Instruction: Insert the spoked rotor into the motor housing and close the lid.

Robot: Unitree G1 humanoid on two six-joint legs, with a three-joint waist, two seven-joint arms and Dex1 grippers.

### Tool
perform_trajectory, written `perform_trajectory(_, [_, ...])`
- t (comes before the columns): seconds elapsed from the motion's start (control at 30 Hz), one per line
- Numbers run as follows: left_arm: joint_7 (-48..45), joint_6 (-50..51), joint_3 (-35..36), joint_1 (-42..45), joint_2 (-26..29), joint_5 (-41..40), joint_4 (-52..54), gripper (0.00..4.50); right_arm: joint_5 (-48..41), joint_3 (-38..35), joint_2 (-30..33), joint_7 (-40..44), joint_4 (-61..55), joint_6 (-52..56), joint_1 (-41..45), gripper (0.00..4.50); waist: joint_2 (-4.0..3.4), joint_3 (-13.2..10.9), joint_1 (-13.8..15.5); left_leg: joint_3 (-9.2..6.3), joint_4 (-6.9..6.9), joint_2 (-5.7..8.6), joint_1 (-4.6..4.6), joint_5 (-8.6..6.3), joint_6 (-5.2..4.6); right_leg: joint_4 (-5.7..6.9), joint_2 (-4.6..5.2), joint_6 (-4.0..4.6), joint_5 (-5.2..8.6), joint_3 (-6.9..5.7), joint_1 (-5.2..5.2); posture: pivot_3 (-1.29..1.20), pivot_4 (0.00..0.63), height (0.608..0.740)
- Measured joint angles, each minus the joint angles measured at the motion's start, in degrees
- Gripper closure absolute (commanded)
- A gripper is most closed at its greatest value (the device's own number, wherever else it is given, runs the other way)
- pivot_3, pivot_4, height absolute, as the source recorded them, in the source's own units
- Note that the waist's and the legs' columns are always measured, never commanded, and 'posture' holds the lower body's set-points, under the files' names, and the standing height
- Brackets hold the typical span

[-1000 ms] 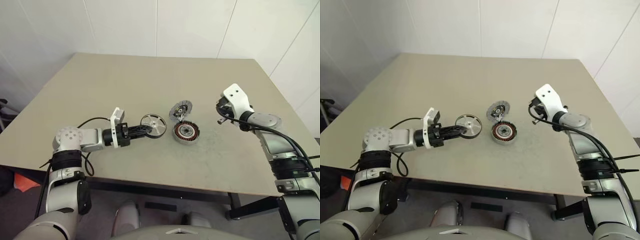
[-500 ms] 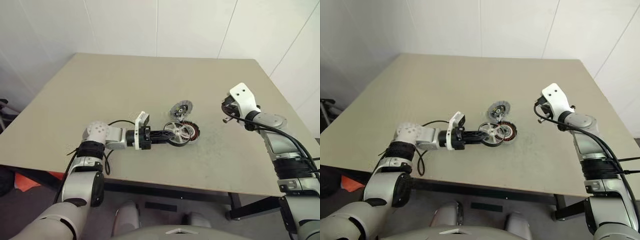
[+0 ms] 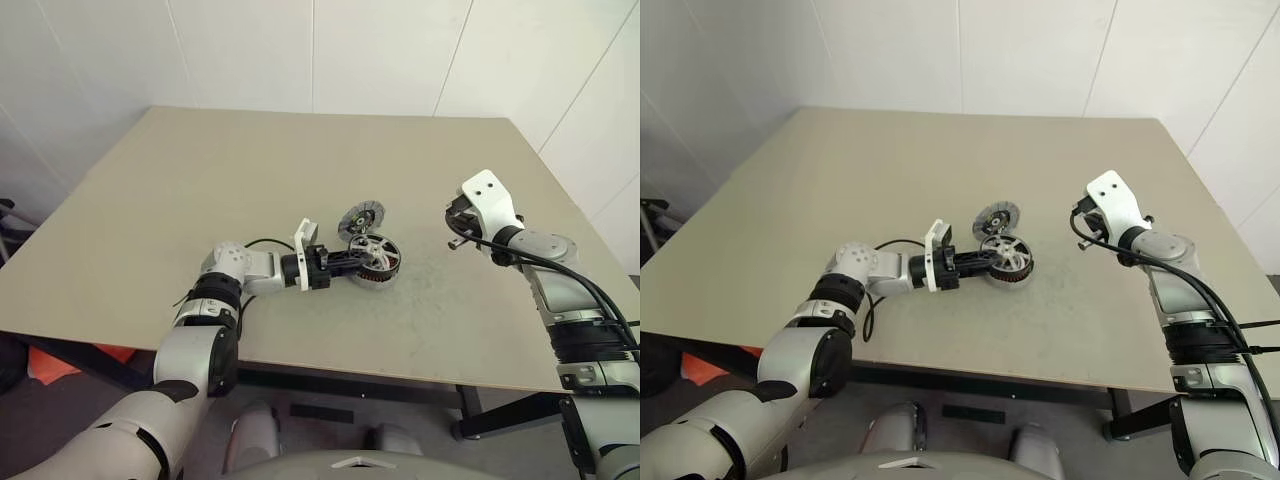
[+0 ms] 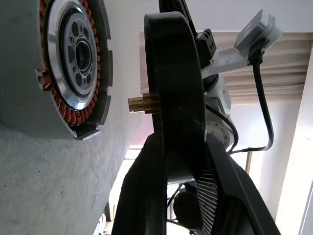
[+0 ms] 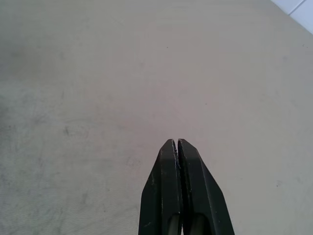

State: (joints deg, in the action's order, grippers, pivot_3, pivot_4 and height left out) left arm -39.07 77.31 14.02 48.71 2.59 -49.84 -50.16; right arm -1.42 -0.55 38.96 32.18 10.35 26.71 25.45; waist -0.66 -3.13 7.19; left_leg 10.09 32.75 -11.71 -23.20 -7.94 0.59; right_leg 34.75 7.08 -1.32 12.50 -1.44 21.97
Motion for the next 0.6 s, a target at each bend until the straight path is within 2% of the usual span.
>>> perform_trajectory(0.6, [2.5, -8.2, 6.1, 3.3, -3.1, 5.2, -6.5, 3.82, 0.8, 0.0, -1.0, 0.0, 0.3, -1.2, 0.5, 4.5, 0.01, 0.0, 0.0, 0.0, -0.01, 0.0, -0.03, -0.04, -0.07, -0.04, 0.02, 0.0, 0.0, -0.02, 0.01, 0.0, 0.0, 0.74])
